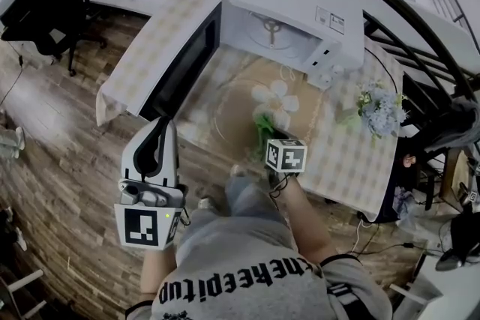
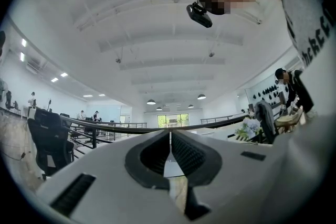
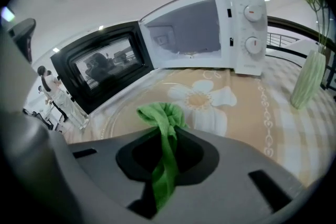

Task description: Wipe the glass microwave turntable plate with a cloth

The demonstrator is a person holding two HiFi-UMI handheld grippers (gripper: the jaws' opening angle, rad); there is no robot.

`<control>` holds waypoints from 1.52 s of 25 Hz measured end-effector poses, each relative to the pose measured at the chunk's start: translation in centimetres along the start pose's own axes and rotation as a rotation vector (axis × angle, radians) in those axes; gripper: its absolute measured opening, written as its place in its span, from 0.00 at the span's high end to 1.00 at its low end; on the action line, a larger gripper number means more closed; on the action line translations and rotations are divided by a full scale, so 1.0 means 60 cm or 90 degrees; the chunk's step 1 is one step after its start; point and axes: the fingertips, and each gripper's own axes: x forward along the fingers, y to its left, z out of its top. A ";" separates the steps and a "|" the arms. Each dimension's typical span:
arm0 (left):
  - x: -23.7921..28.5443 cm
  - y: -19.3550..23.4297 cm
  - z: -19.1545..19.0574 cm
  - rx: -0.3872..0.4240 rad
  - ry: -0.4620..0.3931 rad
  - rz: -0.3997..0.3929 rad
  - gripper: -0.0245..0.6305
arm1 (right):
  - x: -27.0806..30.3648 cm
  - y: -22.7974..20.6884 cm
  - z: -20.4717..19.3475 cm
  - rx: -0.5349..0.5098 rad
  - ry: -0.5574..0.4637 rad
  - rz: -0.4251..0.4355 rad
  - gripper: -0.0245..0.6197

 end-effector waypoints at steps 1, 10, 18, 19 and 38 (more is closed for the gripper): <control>0.000 -0.001 0.000 0.000 -0.001 -0.001 0.94 | -0.003 -0.009 -0.001 0.004 -0.002 -0.008 0.89; -0.009 -0.004 0.004 0.000 -0.003 -0.010 0.94 | -0.028 -0.063 -0.008 0.029 -0.018 -0.061 0.89; -0.009 -0.017 0.010 -0.008 -0.011 -0.030 0.94 | -0.049 -0.039 0.013 0.001 -0.055 -0.076 0.89; -0.010 -0.018 0.012 -0.009 -0.013 -0.033 0.94 | -0.060 -0.032 0.021 -0.001 -0.073 -0.074 0.89; -0.046 -0.057 0.054 -0.015 -0.044 -0.091 0.94 | -0.279 0.057 0.105 -0.074 -0.293 -0.068 0.88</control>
